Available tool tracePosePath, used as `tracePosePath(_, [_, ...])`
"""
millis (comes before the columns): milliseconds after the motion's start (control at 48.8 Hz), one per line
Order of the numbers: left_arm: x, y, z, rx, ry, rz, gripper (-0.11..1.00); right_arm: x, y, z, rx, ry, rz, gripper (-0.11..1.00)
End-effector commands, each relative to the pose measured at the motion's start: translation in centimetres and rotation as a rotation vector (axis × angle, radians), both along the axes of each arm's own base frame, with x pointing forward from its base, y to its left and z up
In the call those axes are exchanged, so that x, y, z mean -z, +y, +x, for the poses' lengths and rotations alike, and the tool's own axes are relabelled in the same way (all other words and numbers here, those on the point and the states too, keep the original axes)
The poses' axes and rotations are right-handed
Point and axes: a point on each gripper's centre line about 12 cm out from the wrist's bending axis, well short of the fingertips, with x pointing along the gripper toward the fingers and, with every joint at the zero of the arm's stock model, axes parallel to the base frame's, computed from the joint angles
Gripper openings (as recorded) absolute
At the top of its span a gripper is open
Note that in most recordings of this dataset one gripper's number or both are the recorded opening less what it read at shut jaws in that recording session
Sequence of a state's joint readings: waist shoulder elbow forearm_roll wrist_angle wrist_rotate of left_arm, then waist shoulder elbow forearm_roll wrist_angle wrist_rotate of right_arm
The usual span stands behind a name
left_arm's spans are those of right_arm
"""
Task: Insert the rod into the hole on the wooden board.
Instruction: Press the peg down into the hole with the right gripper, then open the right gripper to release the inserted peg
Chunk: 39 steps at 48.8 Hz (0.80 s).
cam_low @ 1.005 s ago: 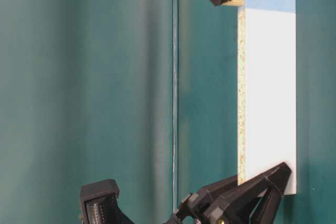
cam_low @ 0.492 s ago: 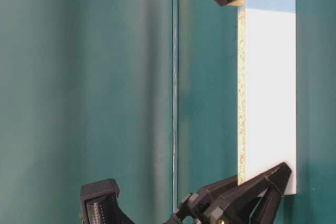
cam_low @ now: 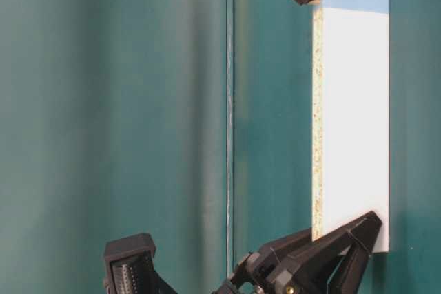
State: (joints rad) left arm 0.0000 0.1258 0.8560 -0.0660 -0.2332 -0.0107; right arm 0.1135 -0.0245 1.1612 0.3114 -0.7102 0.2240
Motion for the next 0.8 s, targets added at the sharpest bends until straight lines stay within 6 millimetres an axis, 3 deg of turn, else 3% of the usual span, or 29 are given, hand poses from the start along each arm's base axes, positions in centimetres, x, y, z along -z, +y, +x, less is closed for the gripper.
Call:
tracePosePath(0, [-0.71, 0.06, 0.38, -0.014, -0.026, -0.013, 0.33, 0.18, 0.16, -0.21, -0.008, 0.021, 0.002, 0.11])
tracePosePath(779, [-0.53, 0.06, 0.18, -0.014, -0.016, -0.013, 0.32, 0.20, 0.13, 0.12, -0.004, 0.045, 0.014, 0.11])
